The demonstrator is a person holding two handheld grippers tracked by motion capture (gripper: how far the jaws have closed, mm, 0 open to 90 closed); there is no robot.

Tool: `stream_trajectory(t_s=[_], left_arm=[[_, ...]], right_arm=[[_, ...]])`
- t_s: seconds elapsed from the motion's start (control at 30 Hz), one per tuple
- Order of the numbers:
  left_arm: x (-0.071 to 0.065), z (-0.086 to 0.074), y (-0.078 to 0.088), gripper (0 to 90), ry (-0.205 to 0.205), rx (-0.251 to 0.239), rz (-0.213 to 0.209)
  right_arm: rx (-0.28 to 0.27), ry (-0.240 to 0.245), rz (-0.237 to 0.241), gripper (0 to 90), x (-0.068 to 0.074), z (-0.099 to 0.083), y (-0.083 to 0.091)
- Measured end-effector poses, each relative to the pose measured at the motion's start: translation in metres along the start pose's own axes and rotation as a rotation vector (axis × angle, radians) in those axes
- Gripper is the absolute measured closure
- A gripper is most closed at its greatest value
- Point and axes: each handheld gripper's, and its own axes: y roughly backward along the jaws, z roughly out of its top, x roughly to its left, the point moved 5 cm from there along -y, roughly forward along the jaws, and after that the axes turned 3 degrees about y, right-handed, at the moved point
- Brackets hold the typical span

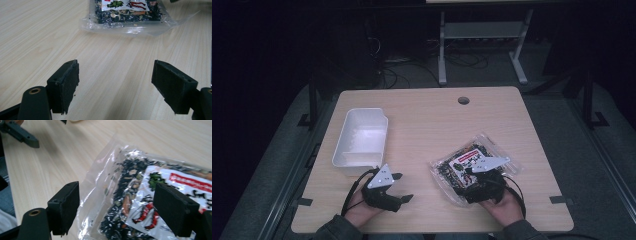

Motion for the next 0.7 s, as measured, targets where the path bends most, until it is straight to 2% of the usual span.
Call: stream_trajectory(t_s=[0.13, 0.37, 0.4, 0.43, 0.7], left_arm=[[0.0, 0.0, -0.001, 21.4, -0.005, 0.001, -0.002], [-0.001, 0.0, -0.001, 21.4, -0.018, 0.007, -0.005], [-0.001, 0.0, -0.001, 21.4, -0.018, 0.007, -0.005], [-0.001, 0.0, -0.002, 21.4, -0.019, 0.007, -0.006], [-0.003, 0.001, -0.002, 21.4, -0.021, 0.0, -0.016]], right_arm=[[-0.002, -0.01, -0.041, 21.5, -0.013, 0.003, 0.009], [-0.014, -0.09, -0.122, 21.4, -0.045, -0.005, 0.029], [-0.014, -0.09, -0.122, 21.4, -0.045, -0.005, 0.029], [-0.021, -0.111, -0.137, 22.4, -0.053, -0.006, 0.035], [-0.057, -0.149, -0.197, 24.6, -0.071, -0.009, 0.057]])
